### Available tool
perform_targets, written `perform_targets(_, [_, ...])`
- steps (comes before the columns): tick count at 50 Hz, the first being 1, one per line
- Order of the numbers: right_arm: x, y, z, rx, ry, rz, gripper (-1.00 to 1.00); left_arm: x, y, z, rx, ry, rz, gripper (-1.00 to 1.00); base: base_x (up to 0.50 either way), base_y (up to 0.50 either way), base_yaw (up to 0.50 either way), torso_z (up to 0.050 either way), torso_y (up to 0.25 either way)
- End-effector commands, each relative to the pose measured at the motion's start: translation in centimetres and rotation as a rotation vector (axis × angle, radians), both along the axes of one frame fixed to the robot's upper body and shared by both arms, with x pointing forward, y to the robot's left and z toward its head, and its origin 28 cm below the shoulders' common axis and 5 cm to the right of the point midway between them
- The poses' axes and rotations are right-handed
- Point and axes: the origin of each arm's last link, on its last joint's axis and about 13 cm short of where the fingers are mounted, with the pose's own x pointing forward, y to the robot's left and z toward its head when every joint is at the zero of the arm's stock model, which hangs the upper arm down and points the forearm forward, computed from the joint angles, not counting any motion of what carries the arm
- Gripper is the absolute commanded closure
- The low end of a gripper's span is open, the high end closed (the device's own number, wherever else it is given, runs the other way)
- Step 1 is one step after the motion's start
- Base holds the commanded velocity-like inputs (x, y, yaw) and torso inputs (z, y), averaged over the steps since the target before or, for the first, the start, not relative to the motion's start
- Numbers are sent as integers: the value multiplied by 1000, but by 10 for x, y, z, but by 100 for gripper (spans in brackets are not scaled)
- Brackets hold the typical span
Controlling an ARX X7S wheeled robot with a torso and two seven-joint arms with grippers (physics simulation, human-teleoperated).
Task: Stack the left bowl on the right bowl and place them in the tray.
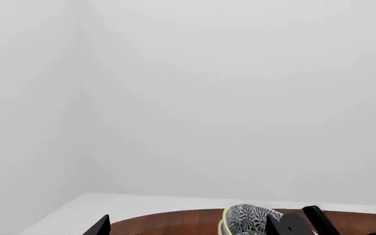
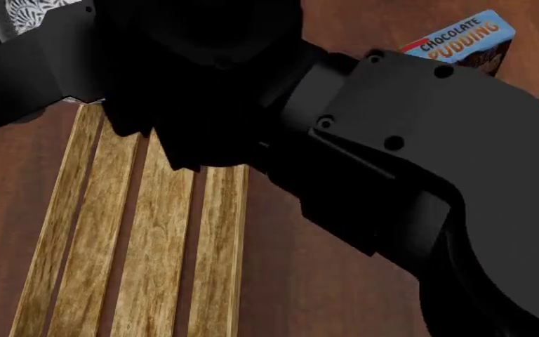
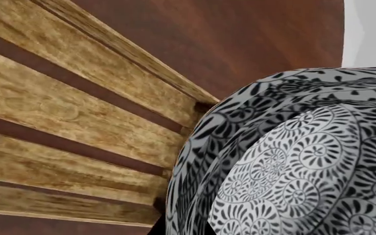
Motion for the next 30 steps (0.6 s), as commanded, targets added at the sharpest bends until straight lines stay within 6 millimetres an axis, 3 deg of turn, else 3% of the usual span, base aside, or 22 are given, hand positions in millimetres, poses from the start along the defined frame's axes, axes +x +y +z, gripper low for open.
perform_targets(1, [1,8,-20,-22,17,38,100,-2,2,-2,-6,2,6,-100,0,0,0,0,0])
perform_targets(30, [11,6,-73,-93,147,-25,100,-4,3,-3,-7,6,13,-100,0,0,0,0,1])
